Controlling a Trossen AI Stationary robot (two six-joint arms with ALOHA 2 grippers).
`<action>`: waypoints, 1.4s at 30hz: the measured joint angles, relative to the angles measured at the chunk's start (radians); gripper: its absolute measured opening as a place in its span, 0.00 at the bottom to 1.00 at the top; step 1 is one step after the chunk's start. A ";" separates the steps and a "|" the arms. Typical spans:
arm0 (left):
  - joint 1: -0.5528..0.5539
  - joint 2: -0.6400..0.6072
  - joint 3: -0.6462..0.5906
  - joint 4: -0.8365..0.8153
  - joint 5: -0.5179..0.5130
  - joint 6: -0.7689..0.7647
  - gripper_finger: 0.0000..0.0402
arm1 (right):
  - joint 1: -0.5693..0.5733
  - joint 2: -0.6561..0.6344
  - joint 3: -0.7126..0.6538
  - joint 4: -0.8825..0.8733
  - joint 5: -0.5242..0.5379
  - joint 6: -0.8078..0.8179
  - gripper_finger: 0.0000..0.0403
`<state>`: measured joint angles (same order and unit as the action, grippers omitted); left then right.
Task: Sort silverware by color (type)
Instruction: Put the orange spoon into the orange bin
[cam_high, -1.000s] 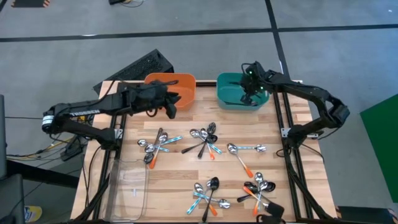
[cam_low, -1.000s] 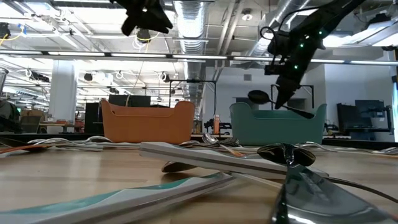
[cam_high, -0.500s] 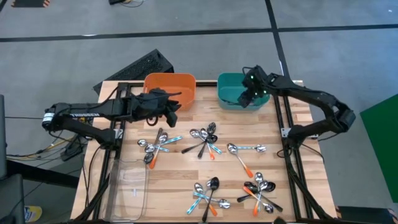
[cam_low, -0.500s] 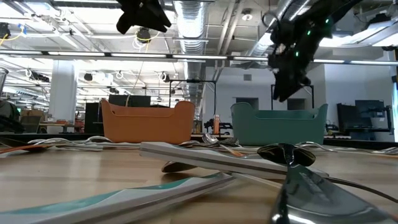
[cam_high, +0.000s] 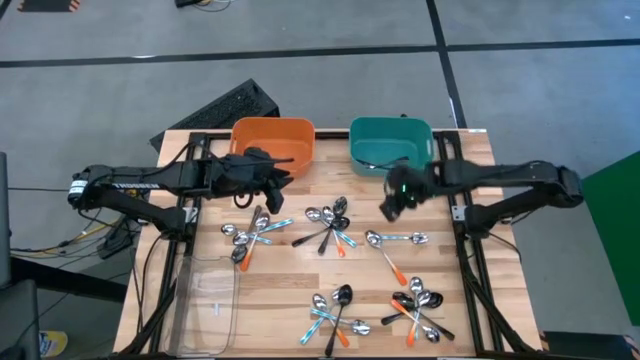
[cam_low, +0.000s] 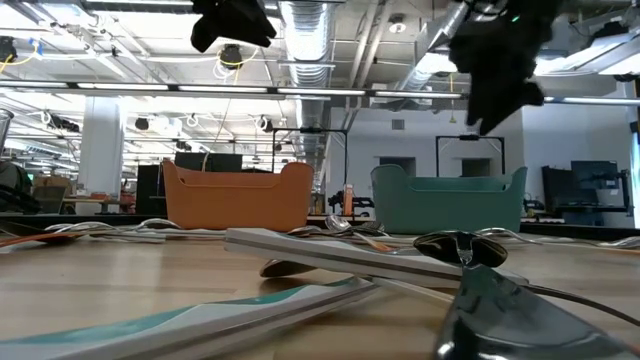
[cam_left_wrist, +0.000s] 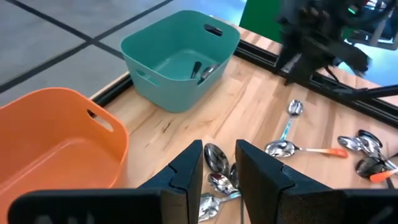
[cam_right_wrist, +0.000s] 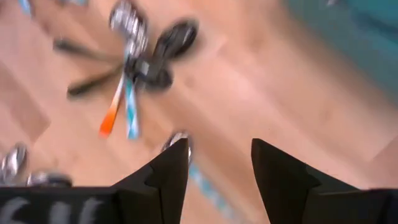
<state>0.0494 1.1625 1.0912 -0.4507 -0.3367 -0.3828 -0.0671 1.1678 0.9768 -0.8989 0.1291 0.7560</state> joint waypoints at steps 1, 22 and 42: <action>0.000 0.000 0.000 0.000 0.000 0.000 0.21 | 0.047 0.003 0.000 -0.015 0.007 0.046 0.48; 0.003 0.001 0.000 0.008 0.019 0.042 0.21 | 0.701 0.195 0.000 -0.107 -0.088 0.851 0.44; 0.005 0.001 0.000 -0.004 0.017 0.085 0.21 | 0.790 0.262 -0.001 0.014 -0.143 0.888 0.44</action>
<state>0.0544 1.1633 1.0908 -0.4549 -0.3197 -0.2979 0.7231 1.4296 0.9761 -0.8848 -0.0140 1.6440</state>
